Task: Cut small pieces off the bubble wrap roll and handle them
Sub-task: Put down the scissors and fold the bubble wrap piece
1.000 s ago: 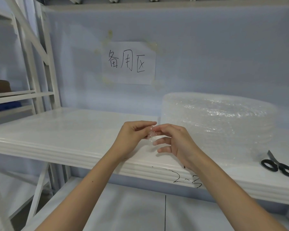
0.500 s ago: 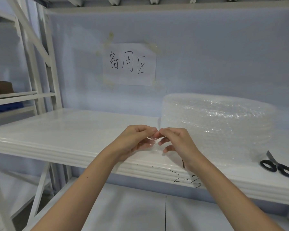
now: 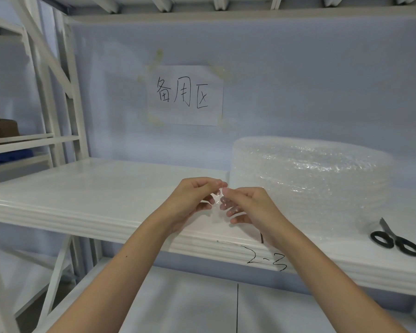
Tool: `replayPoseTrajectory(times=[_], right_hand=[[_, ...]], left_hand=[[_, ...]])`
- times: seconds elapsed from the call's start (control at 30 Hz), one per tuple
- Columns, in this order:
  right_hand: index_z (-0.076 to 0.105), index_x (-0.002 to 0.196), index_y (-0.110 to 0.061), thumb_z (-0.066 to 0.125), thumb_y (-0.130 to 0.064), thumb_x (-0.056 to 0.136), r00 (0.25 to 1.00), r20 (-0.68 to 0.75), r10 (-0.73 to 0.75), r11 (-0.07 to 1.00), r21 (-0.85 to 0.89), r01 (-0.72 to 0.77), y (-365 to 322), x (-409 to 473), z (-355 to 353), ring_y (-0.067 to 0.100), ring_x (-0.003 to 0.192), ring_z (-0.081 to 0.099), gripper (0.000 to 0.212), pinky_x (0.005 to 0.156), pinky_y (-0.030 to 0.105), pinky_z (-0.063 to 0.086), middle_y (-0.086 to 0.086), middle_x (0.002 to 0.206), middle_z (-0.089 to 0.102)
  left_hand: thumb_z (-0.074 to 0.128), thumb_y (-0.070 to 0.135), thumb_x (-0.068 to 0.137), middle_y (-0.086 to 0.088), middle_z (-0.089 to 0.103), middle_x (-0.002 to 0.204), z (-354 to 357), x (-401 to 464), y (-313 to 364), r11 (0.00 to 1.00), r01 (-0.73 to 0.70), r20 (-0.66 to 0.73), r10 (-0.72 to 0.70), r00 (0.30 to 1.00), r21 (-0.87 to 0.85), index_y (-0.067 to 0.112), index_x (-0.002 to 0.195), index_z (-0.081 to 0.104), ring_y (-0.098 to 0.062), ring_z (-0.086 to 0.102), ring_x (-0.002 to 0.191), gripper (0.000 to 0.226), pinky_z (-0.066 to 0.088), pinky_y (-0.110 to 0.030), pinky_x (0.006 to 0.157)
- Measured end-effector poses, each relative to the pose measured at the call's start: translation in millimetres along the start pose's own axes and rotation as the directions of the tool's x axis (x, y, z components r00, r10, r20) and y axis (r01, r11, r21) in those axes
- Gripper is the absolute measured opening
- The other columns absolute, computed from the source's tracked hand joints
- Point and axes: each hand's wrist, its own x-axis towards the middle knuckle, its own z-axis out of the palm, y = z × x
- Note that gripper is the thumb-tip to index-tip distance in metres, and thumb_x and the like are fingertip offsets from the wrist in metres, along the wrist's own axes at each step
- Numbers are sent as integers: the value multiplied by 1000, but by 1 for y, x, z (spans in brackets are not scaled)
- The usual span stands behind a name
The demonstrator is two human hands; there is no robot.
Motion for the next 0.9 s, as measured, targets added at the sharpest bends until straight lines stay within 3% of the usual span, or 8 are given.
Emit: replayPoseTrajectory(times=[0.2,0.33,0.43,0.53,0.67,0.9], right_hand=[[74,81,-9,65,-20,90,998,35,-59,997,-45,61,-1,0,5,16,65,61,17,62,31,54,4,74,72],[75,83,-9,61,-28,93,996,71,-59,997,-51,63,-2,1,9,16,69,61,25,66,32,54,2,79,71],[73,83,-8,58,-37,93,999,18,-36,999,16,35,-6,2,10,16,69,62,34,65,31,55,2,77,69],[72,81,-8,60,-25,93,995,-45,-84,996,-3,84,-7,3,8,17,69,60,24,66,30,53,4,74,66],[73,84,-2,63,-11,89,995,-25,-101,995,-22,101,-5,2,6,16,64,57,14,63,28,53,5,70,60],[70,91,4,64,-9,90,996,13,-94,995,-23,94,-1,0,8,15,58,58,15,57,25,53,6,71,62]], left_hand=[[64,31,93,-2,64,81,0,-1,2,1000,-17,-27,17,999,-6,10,95,77,-12,54,63,24,48,-27,72],[64,32,93,-4,63,77,-1,-3,3,999,-35,-17,35,999,-21,10,91,75,-14,55,64,24,49,-27,72],[66,32,92,-2,62,80,-3,-4,4,999,-33,-26,32,999,-38,11,88,75,-12,53,63,23,48,-24,67],[68,31,90,1,61,79,-5,-4,5,998,-15,-55,12,998,-59,14,85,78,-11,54,62,20,49,-24,68],[69,27,90,3,62,76,-6,-6,5,994,-2,-39,-3,999,-114,14,85,78,-9,55,61,17,51,-22,70],[68,19,90,4,63,72,-4,-7,4,981,17,-5,-19,1000,-193,9,96,74,-7,57,60,13,53,-16,66]])
